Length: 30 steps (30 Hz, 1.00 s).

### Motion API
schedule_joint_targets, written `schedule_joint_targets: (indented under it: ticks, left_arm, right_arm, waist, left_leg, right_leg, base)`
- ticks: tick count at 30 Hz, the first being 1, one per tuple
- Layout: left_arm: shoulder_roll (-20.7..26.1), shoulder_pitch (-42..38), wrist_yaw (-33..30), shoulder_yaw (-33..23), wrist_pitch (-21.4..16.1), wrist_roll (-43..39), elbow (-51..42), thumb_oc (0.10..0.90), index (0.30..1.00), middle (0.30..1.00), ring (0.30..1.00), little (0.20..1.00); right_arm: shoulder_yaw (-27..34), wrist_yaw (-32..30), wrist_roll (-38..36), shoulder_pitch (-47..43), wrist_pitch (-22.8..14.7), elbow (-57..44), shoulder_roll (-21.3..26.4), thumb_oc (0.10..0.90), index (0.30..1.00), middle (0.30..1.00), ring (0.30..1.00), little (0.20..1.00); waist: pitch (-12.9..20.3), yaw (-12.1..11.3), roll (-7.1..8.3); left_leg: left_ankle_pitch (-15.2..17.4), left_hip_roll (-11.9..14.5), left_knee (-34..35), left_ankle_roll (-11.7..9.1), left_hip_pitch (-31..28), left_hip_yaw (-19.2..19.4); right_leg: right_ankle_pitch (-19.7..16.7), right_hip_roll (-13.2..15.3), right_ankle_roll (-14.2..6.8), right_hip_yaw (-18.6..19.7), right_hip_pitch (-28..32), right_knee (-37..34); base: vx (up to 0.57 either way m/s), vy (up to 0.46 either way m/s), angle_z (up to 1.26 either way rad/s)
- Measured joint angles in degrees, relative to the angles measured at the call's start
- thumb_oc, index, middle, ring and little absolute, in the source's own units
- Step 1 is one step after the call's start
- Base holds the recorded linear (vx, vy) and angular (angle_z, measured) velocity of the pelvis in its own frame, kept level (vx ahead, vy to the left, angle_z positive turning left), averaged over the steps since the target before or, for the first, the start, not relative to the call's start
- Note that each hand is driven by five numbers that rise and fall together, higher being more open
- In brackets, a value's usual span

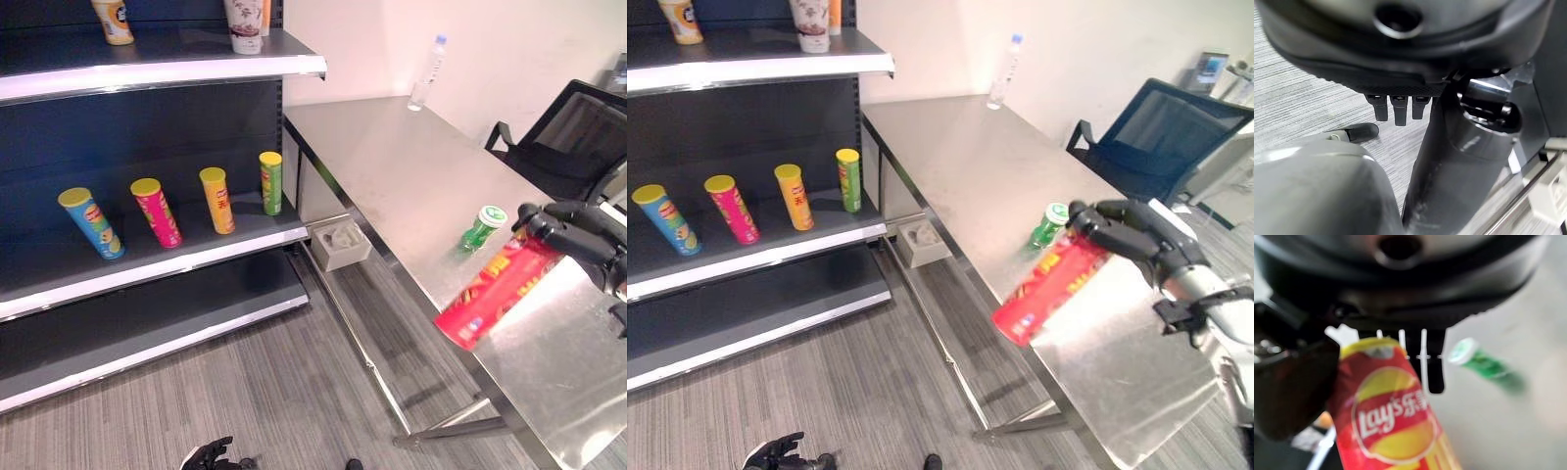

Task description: Put the goods on the table back onto the shelves and tidy them up.

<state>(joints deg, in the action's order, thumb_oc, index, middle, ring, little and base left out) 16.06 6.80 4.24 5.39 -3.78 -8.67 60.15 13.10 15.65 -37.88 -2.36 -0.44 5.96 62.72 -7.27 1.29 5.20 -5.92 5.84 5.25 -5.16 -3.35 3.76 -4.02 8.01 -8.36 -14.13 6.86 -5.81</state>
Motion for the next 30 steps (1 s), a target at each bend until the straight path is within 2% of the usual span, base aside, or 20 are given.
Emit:
schedule_joint_targets:
  ticks: [5,8,9,10,13,14,15,16,17,18,19,20,22,23,24,25,26,28,29,30]
  left_arm:
    - [-0.3,-0.2,-0.5,-1.8,-0.2,-1.2,-0.2,0.800,0.900,0.900,0.900,0.900]
    - [-0.3,-0.1,-1.3,-2.3,-0.3,-2.4,-0.7,0.800,0.900,0.900,0.900,0.900]
    - [-0.3,0.0,-1.4,-2.8,-0.4,-2.6,-0.5,0.800,0.900,0.900,0.900,0.900]
    - [-0.6,-0.1,-1.5,-3.3,-0.6,-2.6,-0.6,0.800,0.900,0.900,0.900,0.900]
    - [-0.9,-1.4,-2.6,-3.4,-0.9,-3.6,-1.8,0.800,0.900,0.900,0.900,0.900]
    - [-1.0,-1.3,-2.7,-3.4,-0.9,-3.9,-1.8,0.800,0.900,0.900,0.900,0.900]
    - [-1.1,-1.5,-2.8,-3.7,-0.9,-5.0,-2.3,0.800,0.900,0.900,0.900,0.900]
    - [-1.1,-1.5,-2.9,-4.0,-1.0,-5.2,-3.0,0.800,0.900,0.900,0.900,0.900]
    - [-1.0,-1.3,-2.8,-5.0,-1.2,-5.7,-2.9,0.800,0.900,0.900,0.900,0.900]
    - [-0.8,-1.2,-3.2,-6.3,-1.3,-5.9,-2.5,0.800,0.900,0.900,0.900,0.900]
    - [-0.2,-1.3,-3.5,-6.5,-1.5,-6.0,-2.0,0.800,0.900,0.900,0.900,0.900]
    - [0.4,-0.9,-4.0,-7.8,-1.7,-5.8,-2.0,0.800,0.900,0.900,0.900,0.900]
    - [0.5,-0.2,-4.0,-7.6,-1.6,-5.0,-2.0,0.800,0.900,0.900,0.900,0.900]
    - [2.3,-0.3,-4.1,-7.2,-1.5,-4.4,-2.1,0.800,0.900,0.900,0.900,0.900]
    - [3.8,-1.1,-3.9,-7.2,-1.5,-4.1,-2.1,0.800,0.900,0.900,0.900,0.900]
    - [4.6,-2.3,-3.9,-7.0,-1.5,-3.0,-1.6,0.800,0.900,0.900,0.900,0.900]
    - [5.0,-3.2,-3.9,-6.0,-1.4,-2.3,-1.5,0.800,0.900,0.900,0.900,0.900]
    - [5.2,-3.5,-3.5,-5.3,-1.6,-1.2,-2.8,0.800,0.900,0.900,0.900,0.900]
    - [5.7,-3.4,-3.5,-5.4,-1.6,-0.2,-3.4,0.800,0.900,0.900,0.900,0.900]
    - [6.4,-3.8,-3.5,-5.5,-1.5,0.0,-4.1,0.800,0.900,0.900,0.900,0.900]
  right_arm:
    - [-2.0,-3.6,-0.5,-6.8,-2.0,-3.0,-1.4,0.400,0.300,0.300,0.300,0.300]
    - [-3.8,-5.2,0.5,-10.9,-4.8,-4.6,-1.4,0.400,0.300,0.300,0.300,0.300]
    - [-5.0,-5.9,1.7,-13.6,-6.3,-5.2,-1.3,0.400,0.300,0.300,0.300,0.300]
    - [-5.8,-6.8,2.3,-14.7,-6.8,-5.4,-1.1,0.400,0.300,0.300,0.300,0.300]
    - [-6.1,-9.3,6.2,-16.6,-8.9,-10.2,3.3,0.400,0.300,0.300,0.300,0.300]
    - [-6.2,-9.2,6.8,-17.0,-9.2,-11.3,4.6,0.400,0.300,0.300,0.300,0.300]
    - [-6.2,-9.4,8.4,-17.6,-10.1,-12.8,6.1,0.400,0.300,0.300,0.300,0.300]
    - [-6.3,-9.6,9.5,-17.8,-10.3,-13.9,7.0,0.400,0.300,0.300,0.300,0.300]
    - [-7.1,-9.6,11.1,-18.5,-10.8,-14.5,6.9,0.400,0.300,0.300,0.300,0.300]
    - [-8.1,-9.5,13.2,-18.7,-11.0,-15.3,6.7,0.400,0.300,0.300,0.300,0.300]
    - [-8.1,-9.4,14.4,-18.3,-11.4,-15.5,6.2,0.400,0.300,0.300,0.300,0.300]
    - [-9.1,-9.5,15.5,-18.2,-11.4,-15.6,6.2,0.400,0.300,0.300,0.300,0.300]
    - [-7.9,-9.6,17.4,-17.0,-11.4,-16.9,6.3,0.400,0.300,0.300,0.300,0.300]
    - [-4.5,-9.6,18.4,-13.0,-11.3,-19.3,2.2,0.400,0.300,0.300,0.300,0.300]
    - [-4.2,-9.4,19.2,-12.0,-10.9,-20.5,0.3,0.400,0.300,0.300,0.300,0.300]
    - [-4.1,-9.1,20.2,-10.9,-10.9,-21.0,-1.2,0.400,0.300,0.300,0.300,0.300]
    - [-3.8,-8.9,21.4,-10.0,-10.9,-21.1,-2.2,0.400,0.300,0.300,0.300,0.300]
    - [-3.9,-8.8,24.0,-9.2,-10.4,-21.4,-2.4,0.400,0.300,0.300,0.300,0.300]
    - [-4.1,-8.7,26.2,-9.2,-9.9,-22.0,-2.3,0.400,0.300,0.300,0.300,0.300]
    - [-4.3,-8.7,26.7,-9.2,-9.9,-22.7,-2.2,0.400,0.300,0.300,0.300,0.300]
  waist:
    - [-0.2,-2.4,-0.73]
    - [-0.3,-4.1,-0.82]
    - [-0.6,-5.7,-0.99]
    - [-0.7,-6.1,-1.04]
    - [-2.1,-6.9,-1.73]
    - [-2.5,-7.5,-2.18]
    - [-3.2,-8.7,-2.70]
    - [-3.6,-8.7,-2.69]
    - [-3.9,-8.8,-2.01]
    - [-4.5,-9.0,-1.42]
    - [-4.6,-8.8,-1.27]
    - [-4.8,-7.6,-1.17]
    - [-4.3,-6.2,-3.07]
    - [-5.0,-4.5,-1.07]
    - [-5.9,-3.8,0.47]
    - [-5.9,-3.8,1.19]
    - [-5.8,-4.0,1.29]
    - [-5.8,-4.8,1.03]
    - [-5.8,-5.8,0.46]
    - [-6.3,-5.4,-0.55]
  left_leg:
    - [-0.9,0.9,0.0,-0.8,1.1,-3.5]
    - [-1.3,1.3,0.0,-1.4,2.0,-5.5]
    - [-1.9,1.5,-0.1,-1.8,2.9,-7.5]
    - [-2.0,1.6,-0.1,-2.0,3.1,-7.9]
    - [-2.9,1.6,-1.1,-2.8,6.4,-12.8]
    - [-3.2,1.6,-1.0,-2.8,6.7,-13.0]
    - [-3.2,2.2,-0.9,-2.7,7.5,-12.4]
    - [-2.3,2.9,-1.0,-2.5,8.3,-9.6]
    - [-1.8,3.6,-2.0,-2.4,8.6,-6.2]
    - [-0.8,5.6,-3.5,-2.8,8.1,-3.2]
    - [0.4,7.4,-5.7,-5.1,8.2,-2.6]
    - [0.2,10.0,-6.4,-6.5,7.6,-0.7]
    - [-1.1,11.7,-4.1,-8.4,5.6,-1.4]
    - [-0.9,6.8,-3.6,-7.8,5.0,-2.2]
    - [-0.1,4.3,-4.6,-6.3,5.9,-2.6]
    - [0.9,2.0,-6.2,-4.6,7.1,-2.7]
    - [1.5,0.3,-7.2,-3.2,7.4,-2.5]
    - [2.1,-2.5,-7.4,-0.8,6.9,-2.2]
    - [2.6,-4.3,-7.3,1.4,6.2,-0.8]
    - [2.7,-5.0,-7.1,3.6,5.7,-1.1]
  right_leg:
    - [1.1,-1.5,0.4,-3.6,1.2,0.0]
    - [1.6,-2.4,1.3,-5.4,1.4,0.0]
    - [1.8,-3.1,1.5,-6.9,1.9,0.1]
    - [2.2,-3.4,1.3,-7.5,2.2,0.0]
    - [2.9,-3.9,2.5,-13.0,2.7,0.4]
    - [2.9,-4.1,2.5,-13.7,2.6,0.4]
    - [2.6,-3.9,2.9,-15.0,2.7,0.5]
    - [2.5,-3.4,3.1,-16.1,2.8,0.4]
    - [2.5,-2.6,3.4,-16.9,2.9,0.5]
    - [2.4,-0.8,3.2,-17.4,3.8,0.8]
    - [2.4,0.2,3.2,-17.2,4.3,1.3]
    - [2.4,1.8,2.4,-17.6,5.4,1.5]
    - [1.4,4.1,0.3,-16.7,6.2,1.5]
    - [-1.3,9.5,-1.9,-16.8,6.3,1.8]
    - [-4.2,11.7,0.0,-16.7,6.1,1.8]
    - [-7.4,13.7,1.1,-16.7,5.6,2.1]
    - [-9.8,15.8,1.5,-16.6,5.0,3.7]
    - [-14.1,19.5,0.8,-16.8,3.3,7.3]
    - [-18.3,22.1,1.0,-16.6,1.8,10.0]
    - [-18.8,23.3,2.0,-15.5,-0.8,14.4]
  base:
    - [0.02,-0.134,0.36]
    - [-0.01,-0.109,0.40]
    - [-0.07,-0.165,0.44]
    - [-0.08,-0.084,0.71]
    - [-0.05,0.017,0.84]
    - [-0.04,0.214,0.56]
    - [-0.03,0.197,0.47]
    - [0.01,0.149,0.50]
    - [-0.02,0.208,0.48]
    - [-0.03,0.337,0.41]
    - [-0.02,0.638,0.52]
    - [-0.01,0.434,0.43]
    - [0.02,0.508,0.36]
    - [0.05,0.704,0.41]
    - [0.02,0.687,0.48]
    - [-0.02,0.516,0.33]
    - [-0.05,0.510,0.30]
    - [-0.05,0.490,0.12]
    - [0.00,0.437,0.02]
    - [0.03,0.403,0.11]
